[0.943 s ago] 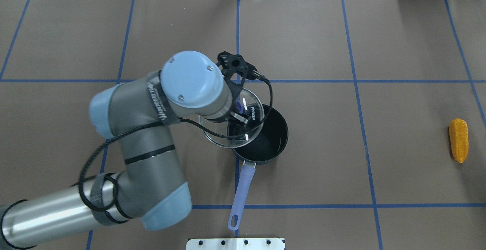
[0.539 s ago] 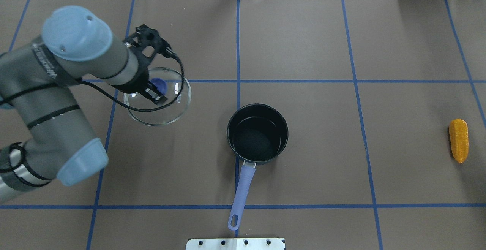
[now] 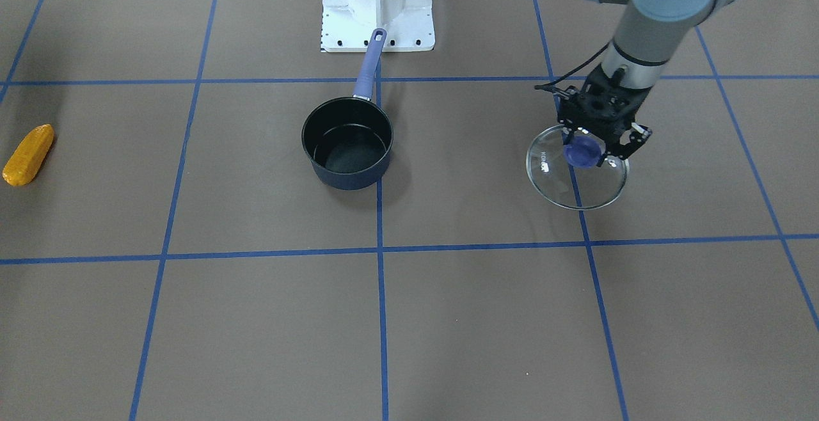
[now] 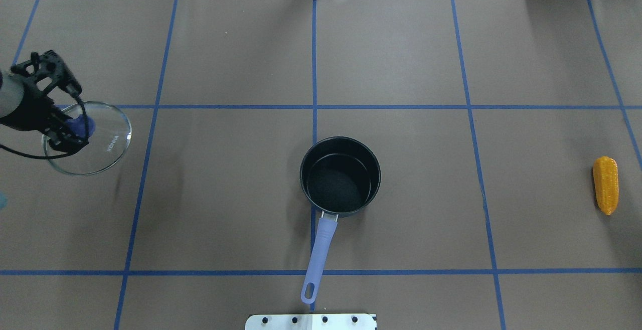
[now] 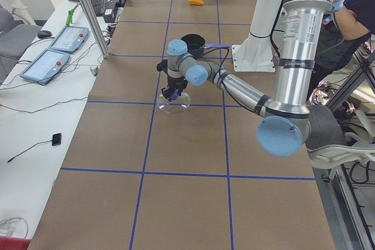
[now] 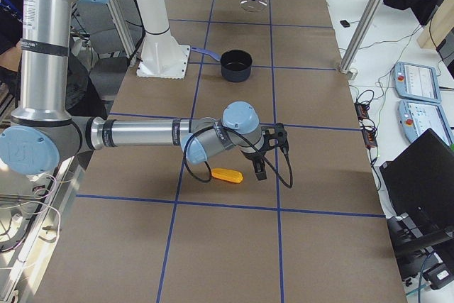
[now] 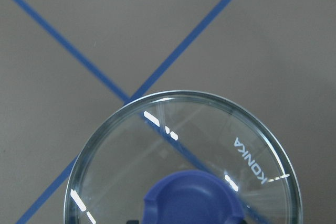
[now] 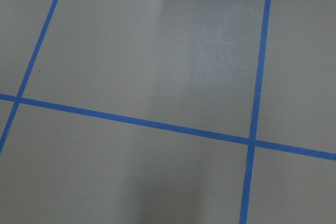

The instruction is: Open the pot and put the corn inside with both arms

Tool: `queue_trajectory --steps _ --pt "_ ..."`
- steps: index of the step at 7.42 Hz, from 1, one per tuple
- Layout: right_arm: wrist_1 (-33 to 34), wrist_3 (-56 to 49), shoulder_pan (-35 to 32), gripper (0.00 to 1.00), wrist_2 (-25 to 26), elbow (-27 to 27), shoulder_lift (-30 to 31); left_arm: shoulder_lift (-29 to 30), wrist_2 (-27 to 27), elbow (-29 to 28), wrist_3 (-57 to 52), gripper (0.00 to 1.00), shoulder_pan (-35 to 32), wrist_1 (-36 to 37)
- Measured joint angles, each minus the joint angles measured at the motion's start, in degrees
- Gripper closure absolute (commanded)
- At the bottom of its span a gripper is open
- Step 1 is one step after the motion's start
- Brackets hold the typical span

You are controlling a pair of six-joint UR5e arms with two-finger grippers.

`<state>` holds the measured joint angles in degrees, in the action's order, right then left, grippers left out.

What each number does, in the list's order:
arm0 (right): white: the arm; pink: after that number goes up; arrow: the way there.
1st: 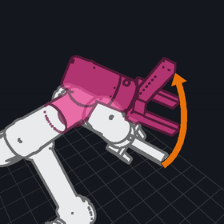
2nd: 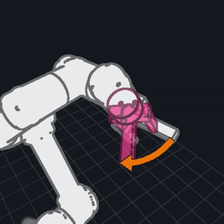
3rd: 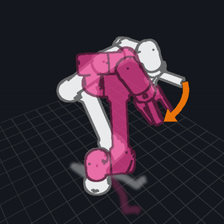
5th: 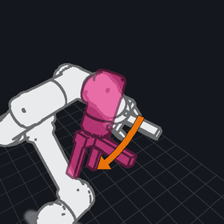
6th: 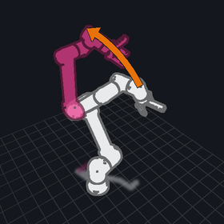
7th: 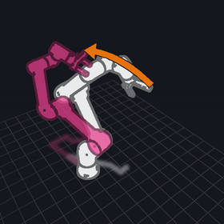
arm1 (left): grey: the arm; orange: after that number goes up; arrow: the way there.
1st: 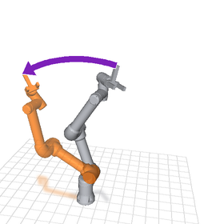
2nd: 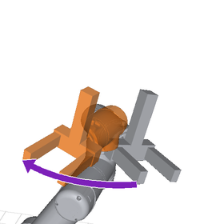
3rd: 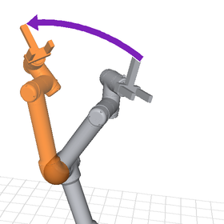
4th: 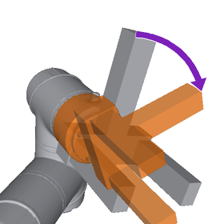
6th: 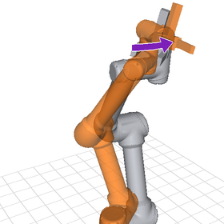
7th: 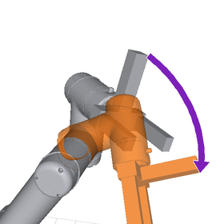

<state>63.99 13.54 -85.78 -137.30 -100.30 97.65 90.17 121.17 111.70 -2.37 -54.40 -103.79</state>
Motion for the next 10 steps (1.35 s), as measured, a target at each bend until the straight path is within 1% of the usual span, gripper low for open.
queue_trajectory --steps 1,2,3,4,5,6,7,10 --pt "0.0 0.0 0.1 0.0 0.0 0.0 0.0 -5.2 0.9 -1.0 -1.7 1.0 -0.7 -5.9" --pt "0.0 0.0 0.1 0.0 0.1 0.0 0.0 -8.8 1.9 -4.0 -2.3 1.0 -0.9 -13.2" --pt "0.0 -0.1 0.1 0.0 0.2 0.0 0.0 -10.5 3.6 -8.6 -2.4 1.0 -1.0 -20.9" --pt "0.0 -0.1 0.2 0.0 0.2 0.0 -0.1 -11.1 5.2 -12.5 -2.2 0.98 -1.0 -26.5" --pt "0.0 0.0 0.2 0.0 0.3 0.0 -0.3 -11.1 6.1 -14.4 -2.0 0.67 -1.0 -29.1" --pt "0.0 0.0 0.2 0.0 0.3 0.0 -0.4 -11.0 6.6 -15.2 -1.9 0.16 -1.0 -30.1" --pt "0.0 0.0 0.2 0.0 0.4 0.0 -0.4 -10.8 6.8 -15.6 -1.8 0.02 -0.9 -30.5" --pt "0.0 0.0 0.2 0.0 0.4 0.0 -0.5 -10.6 6.9 -15.9 -0.3 0.01 -1.3 -30.6"
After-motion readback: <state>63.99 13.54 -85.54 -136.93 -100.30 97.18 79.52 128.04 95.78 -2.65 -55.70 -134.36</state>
